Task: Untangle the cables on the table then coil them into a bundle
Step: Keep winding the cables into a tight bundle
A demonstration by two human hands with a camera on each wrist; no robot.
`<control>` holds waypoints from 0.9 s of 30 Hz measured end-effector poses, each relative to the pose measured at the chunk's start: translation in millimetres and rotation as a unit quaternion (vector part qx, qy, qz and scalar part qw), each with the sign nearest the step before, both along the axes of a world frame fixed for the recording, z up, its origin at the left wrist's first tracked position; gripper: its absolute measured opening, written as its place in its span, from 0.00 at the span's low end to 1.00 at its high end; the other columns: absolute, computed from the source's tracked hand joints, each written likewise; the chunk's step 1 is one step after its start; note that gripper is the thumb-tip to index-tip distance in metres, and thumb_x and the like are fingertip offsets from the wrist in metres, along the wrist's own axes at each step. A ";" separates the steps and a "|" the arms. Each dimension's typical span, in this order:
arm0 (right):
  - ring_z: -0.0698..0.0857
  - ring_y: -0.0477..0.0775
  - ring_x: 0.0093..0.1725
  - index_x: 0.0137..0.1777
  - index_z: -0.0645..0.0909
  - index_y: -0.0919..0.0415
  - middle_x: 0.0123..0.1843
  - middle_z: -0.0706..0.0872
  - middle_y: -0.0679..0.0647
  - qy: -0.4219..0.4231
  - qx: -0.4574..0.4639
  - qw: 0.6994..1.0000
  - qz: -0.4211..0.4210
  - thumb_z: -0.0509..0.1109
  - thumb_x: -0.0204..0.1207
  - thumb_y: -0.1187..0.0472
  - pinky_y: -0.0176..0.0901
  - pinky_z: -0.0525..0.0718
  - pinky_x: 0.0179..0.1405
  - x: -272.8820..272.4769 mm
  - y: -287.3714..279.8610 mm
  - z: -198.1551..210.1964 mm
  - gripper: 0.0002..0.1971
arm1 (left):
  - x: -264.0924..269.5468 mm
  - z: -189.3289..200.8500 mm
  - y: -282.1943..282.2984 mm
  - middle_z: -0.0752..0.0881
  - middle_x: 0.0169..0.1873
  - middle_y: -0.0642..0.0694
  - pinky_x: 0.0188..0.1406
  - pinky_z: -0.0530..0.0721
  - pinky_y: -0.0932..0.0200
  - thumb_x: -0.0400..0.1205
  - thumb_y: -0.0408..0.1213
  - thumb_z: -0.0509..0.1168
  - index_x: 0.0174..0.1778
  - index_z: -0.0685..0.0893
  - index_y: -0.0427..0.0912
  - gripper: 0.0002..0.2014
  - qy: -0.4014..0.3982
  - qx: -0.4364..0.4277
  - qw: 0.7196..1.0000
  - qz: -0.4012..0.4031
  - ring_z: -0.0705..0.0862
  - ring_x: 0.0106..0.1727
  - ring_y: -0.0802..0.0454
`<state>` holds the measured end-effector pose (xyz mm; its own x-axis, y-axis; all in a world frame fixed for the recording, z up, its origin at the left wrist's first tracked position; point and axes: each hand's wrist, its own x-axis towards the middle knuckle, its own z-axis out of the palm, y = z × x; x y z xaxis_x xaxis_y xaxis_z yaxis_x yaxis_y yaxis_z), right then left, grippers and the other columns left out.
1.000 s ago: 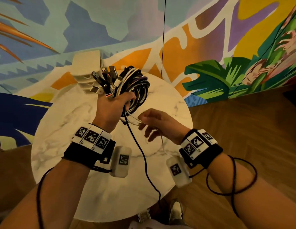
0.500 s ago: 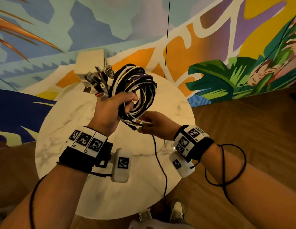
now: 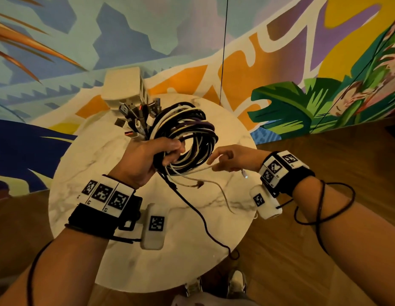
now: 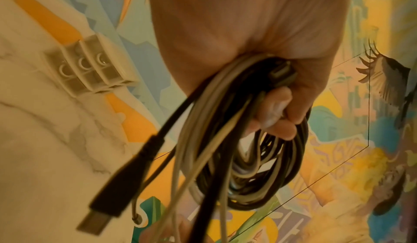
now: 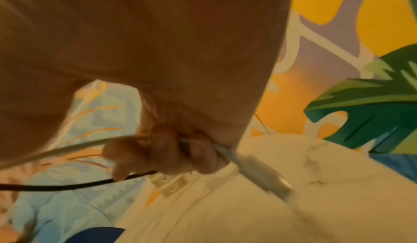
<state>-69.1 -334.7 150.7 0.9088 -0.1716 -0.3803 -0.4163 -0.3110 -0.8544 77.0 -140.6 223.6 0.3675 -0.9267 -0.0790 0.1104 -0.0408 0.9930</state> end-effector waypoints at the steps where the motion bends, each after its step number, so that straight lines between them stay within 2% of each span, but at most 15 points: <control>1: 0.71 0.40 0.25 0.48 0.86 0.58 0.24 0.75 0.44 -0.003 -0.015 1.000 -0.013 0.73 0.76 0.57 0.33 0.67 0.27 -1.3 -3.1 -1.3 0.06 | -0.4 0.7 1.0 0.69 0.16 0.47 0.36 0.70 0.55 0.73 0.33 0.64 0.29 0.84 0.42 0.08 -0.001 0.004 1.000 -0.008 0.67 0.22 0.51; 3: 0.70 0.44 0.25 0.39 0.87 0.56 0.24 0.74 0.49 0.003 -0.032 0.999 -0.017 0.73 0.75 0.53 0.33 0.68 0.26 -4.5 -4.8 -2.5 0.08 | 0.0 1.8 3.0 0.70 0.17 0.46 0.35 0.69 0.54 0.70 0.36 0.67 0.31 0.84 0.38 0.05 0.004 0.002 1.000 -0.014 0.67 0.21 0.52; 4: 0.68 0.48 0.25 0.35 0.87 0.56 0.25 0.73 0.56 0.006 0.004 1.000 -0.025 0.74 0.74 0.54 0.37 0.68 0.26 -6.0 -5.3 -3.4 0.09 | 0.9 1.5 3.7 0.70 0.17 0.45 0.34 0.68 0.54 0.69 0.37 0.68 0.33 0.84 0.36 0.07 0.007 0.002 1.000 -0.015 0.67 0.21 0.52; 5: 0.66 0.50 0.25 0.31 0.86 0.58 0.27 0.70 0.60 0.004 0.079 0.996 -0.049 0.76 0.69 0.55 0.39 0.66 0.25 -7.3 -5.7 -4.8 0.09 | 1.1 1.3 4.5 0.70 0.17 0.44 0.33 0.68 0.55 0.68 0.38 0.68 0.33 0.84 0.35 0.08 0.008 0.007 1.000 -0.017 0.67 0.21 0.52; 7: 0.59 0.49 0.24 0.26 0.78 0.60 0.24 0.65 0.56 -0.008 0.239 0.964 -0.113 0.73 0.58 0.56 0.39 0.62 0.25 -7.6 -8.3 -6.7 0.09 | 1.1 0.1 5.8 0.70 0.17 0.43 0.32 0.70 0.59 0.67 0.39 0.69 0.32 0.85 0.34 0.09 0.007 0.019 1.000 -0.021 0.67 0.20 0.53; 9: 0.54 0.48 0.25 0.24 0.68 0.56 0.20 0.60 0.49 -0.027 0.311 0.936 -0.161 0.71 0.59 0.58 0.40 0.58 0.27 -5.8 -8.9 -4.5 0.13 | 1.5 -2.3 7.8 0.71 0.17 0.44 0.31 0.70 0.59 0.66 0.39 0.70 0.33 0.85 0.33 0.11 0.002 0.027 0.999 -0.021 0.68 0.20 0.53; 11: 0.54 0.50 0.26 0.26 0.65 0.54 0.20 0.60 0.47 -0.045 0.323 0.921 -0.214 0.69 0.71 0.58 0.42 0.59 0.30 -3.6 -8.8 0.9 0.17 | -0.1 -4.3 9.2 0.74 0.17 0.44 0.30 0.68 0.56 0.67 0.38 0.70 0.34 0.84 0.29 0.12 -0.022 0.019 0.999 -0.026 0.68 0.19 0.52; 13: 0.63 0.50 0.27 0.30 0.70 0.57 0.21 0.69 0.49 -0.072 0.307 0.909 -0.273 0.63 0.80 0.57 0.40 0.70 0.31 -0.2 -6.7 13.0 0.16 | -3.8 -7.2 8.5 0.75 0.17 0.43 0.26 0.65 0.55 0.67 0.38 0.71 0.33 0.84 0.27 0.14 -0.062 0.023 0.998 -0.020 0.68 0.18 0.51; 15: 0.78 0.51 0.33 0.34 0.77 0.59 0.30 0.82 0.52 -0.121 0.288 0.903 -0.295 0.61 0.83 0.57 0.41 0.81 0.36 6.6 -0.1 24.3 0.15 | -6.6 -10.1 8.3 0.75 0.15 0.44 0.23 0.67 0.61 0.66 0.37 0.72 0.32 0.83 0.26 0.14 -0.074 0.026 0.997 0.000 0.68 0.17 0.51; 17: 0.86 0.51 0.42 0.34 0.81 0.61 0.41 0.89 0.55 -0.165 0.284 0.897 -0.297 0.61 0.83 0.57 0.46 0.85 0.47 15.2 8.0 31.9 0.17 | -7.5 -15.5 7.9 0.74 0.17 0.35 0.24 0.68 0.61 0.65 0.38 0.72 0.32 0.84 0.28 0.14 -0.049 0.020 0.999 0.000 0.67 0.16 0.51; 19: 0.89 0.53 0.46 0.36 0.83 0.66 0.48 0.90 0.59 -0.185 0.306 0.882 -0.306 0.61 0.83 0.59 0.48 0.85 0.55 25.0 16.2 35.8 0.17 | -7.5 -19.9 8.2 0.73 0.23 0.31 0.26 0.66 0.58 0.66 0.37 0.71 0.34 0.84 0.29 0.12 -0.017 0.013 1.000 -0.013 0.66 0.17 0.51; 22: 0.89 0.53 0.42 0.43 0.85 0.69 0.48 0.91 0.60 -0.192 0.377 0.854 -0.302 0.62 0.82 0.60 0.48 0.85 0.54 35.7 28.5 40.0 0.15 | -8.9 -22.8 7.8 0.76 0.24 0.36 0.26 0.68 0.59 0.66 0.34 0.71 0.35 0.85 0.31 0.09 0.012 0.010 1.000 -0.021 0.67 0.17 0.53; 24: 0.88 0.54 0.45 0.44 0.85 0.69 0.47 0.90 0.60 -0.207 0.411 0.839 -0.291 0.62 0.82 0.60 0.49 0.85 0.56 38.3 34.9 41.4 0.14 | -11.5 -21.0 7.6 0.78 0.22 0.38 0.26 0.71 0.61 0.68 0.28 0.68 0.35 0.86 0.33 0.03 0.034 0.001 0.999 -0.016 0.67 0.17 0.54; 25: 0.88 0.55 0.47 0.46 0.85 0.69 0.48 0.90 0.60 -0.218 0.423 0.831 -0.288 0.62 0.82 0.61 0.48 0.84 0.56 38.6 37.2 41.3 0.13 | -11.4 -21.2 7.8 0.79 0.22 0.40 0.26 0.71 0.62 0.69 0.26 0.66 0.34 0.86 0.34 0.04 0.047 -0.001 0.999 -0.007 0.67 0.17 0.54; 27: 0.88 0.53 0.49 0.54 0.83 0.69 0.50 0.88 0.60 -0.232 0.436 0.815 -0.303 0.62 0.81 0.66 0.47 0.85 0.55 37.6 38.9 38.4 0.10 | -8.8 -22.4 7.7 0.80 0.23 0.41 0.26 0.71 0.62 0.67 0.27 0.66 0.32 0.85 0.34 0.03 0.072 -0.001 0.997 0.007 0.68 0.17 0.55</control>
